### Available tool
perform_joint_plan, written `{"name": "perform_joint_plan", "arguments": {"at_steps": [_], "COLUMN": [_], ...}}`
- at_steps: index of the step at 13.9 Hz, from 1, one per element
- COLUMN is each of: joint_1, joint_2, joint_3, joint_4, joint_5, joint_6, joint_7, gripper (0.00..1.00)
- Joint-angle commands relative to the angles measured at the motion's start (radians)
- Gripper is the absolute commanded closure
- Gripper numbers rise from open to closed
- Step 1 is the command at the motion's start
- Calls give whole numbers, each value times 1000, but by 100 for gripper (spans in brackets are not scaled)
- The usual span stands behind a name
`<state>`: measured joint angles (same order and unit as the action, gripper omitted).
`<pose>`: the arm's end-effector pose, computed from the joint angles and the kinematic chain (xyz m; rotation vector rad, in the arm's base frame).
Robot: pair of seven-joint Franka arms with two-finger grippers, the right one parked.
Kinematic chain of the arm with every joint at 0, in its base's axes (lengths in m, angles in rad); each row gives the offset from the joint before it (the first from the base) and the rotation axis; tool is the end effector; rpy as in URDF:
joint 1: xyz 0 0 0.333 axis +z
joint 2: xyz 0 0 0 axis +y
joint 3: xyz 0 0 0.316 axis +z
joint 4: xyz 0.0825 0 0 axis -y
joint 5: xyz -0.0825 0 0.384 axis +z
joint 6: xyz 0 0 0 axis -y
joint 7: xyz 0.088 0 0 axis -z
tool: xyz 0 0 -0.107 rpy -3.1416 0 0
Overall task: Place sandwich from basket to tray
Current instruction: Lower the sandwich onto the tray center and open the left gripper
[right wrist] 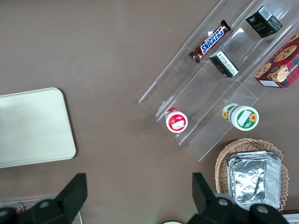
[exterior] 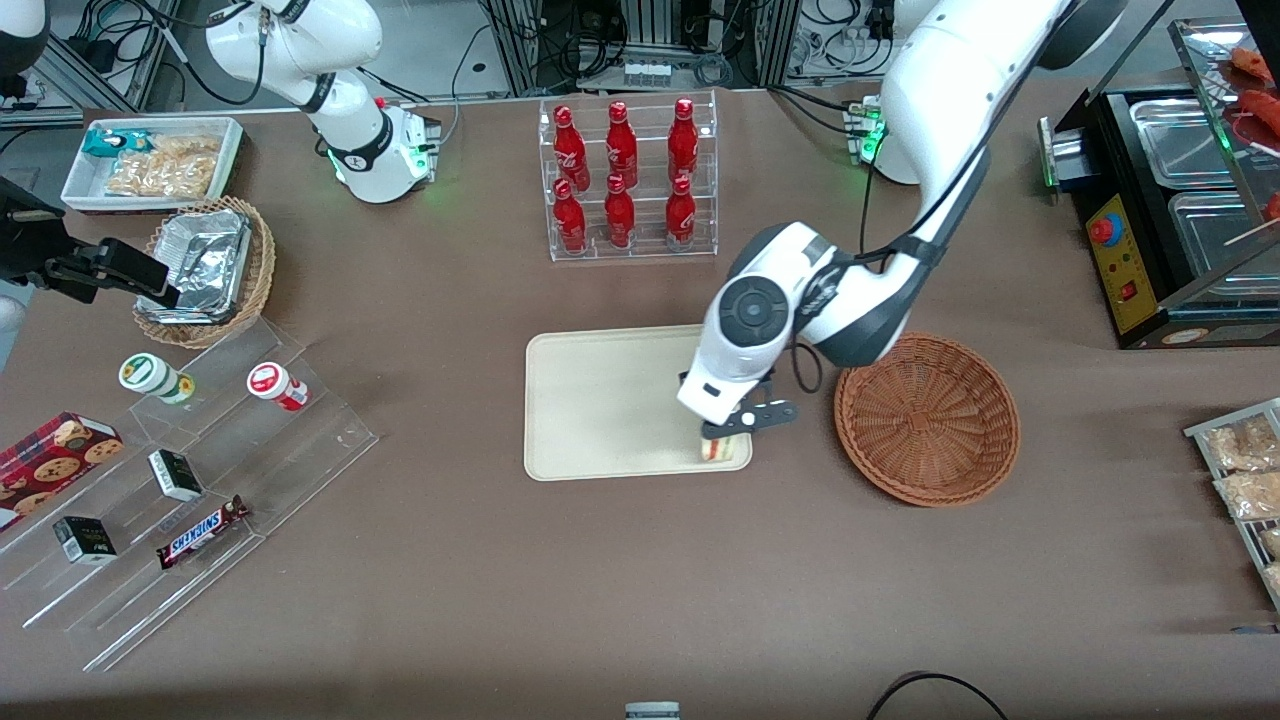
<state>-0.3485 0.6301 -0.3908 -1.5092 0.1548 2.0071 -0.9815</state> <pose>0.5479 -0.4287 0.3095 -3.1119 -0.3583 0.1944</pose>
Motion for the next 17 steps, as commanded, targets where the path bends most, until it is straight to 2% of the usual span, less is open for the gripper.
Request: {"name": "perform_joint_plan", "arguments": {"at_steps": [1, 3, 8, 14, 15, 16, 17], "joint_1": [-59, -104, -193, -227, -227, -227, -225], "joint_2": [95, 123, 209, 217, 221, 223, 223], "joint_3": [4, 6, 9, 10, 12, 12, 12], "joint_4": [102, 110, 193, 193, 193, 195, 195], "joint_5": [81, 104, 107, 103, 104, 103, 101], "joint_6": [27, 74, 67, 32, 33, 36, 38], "joint_7": [-126, -187, -264, -266, -263, -263, -267], "gripper": [88, 88, 88, 87, 83, 64, 31]}}
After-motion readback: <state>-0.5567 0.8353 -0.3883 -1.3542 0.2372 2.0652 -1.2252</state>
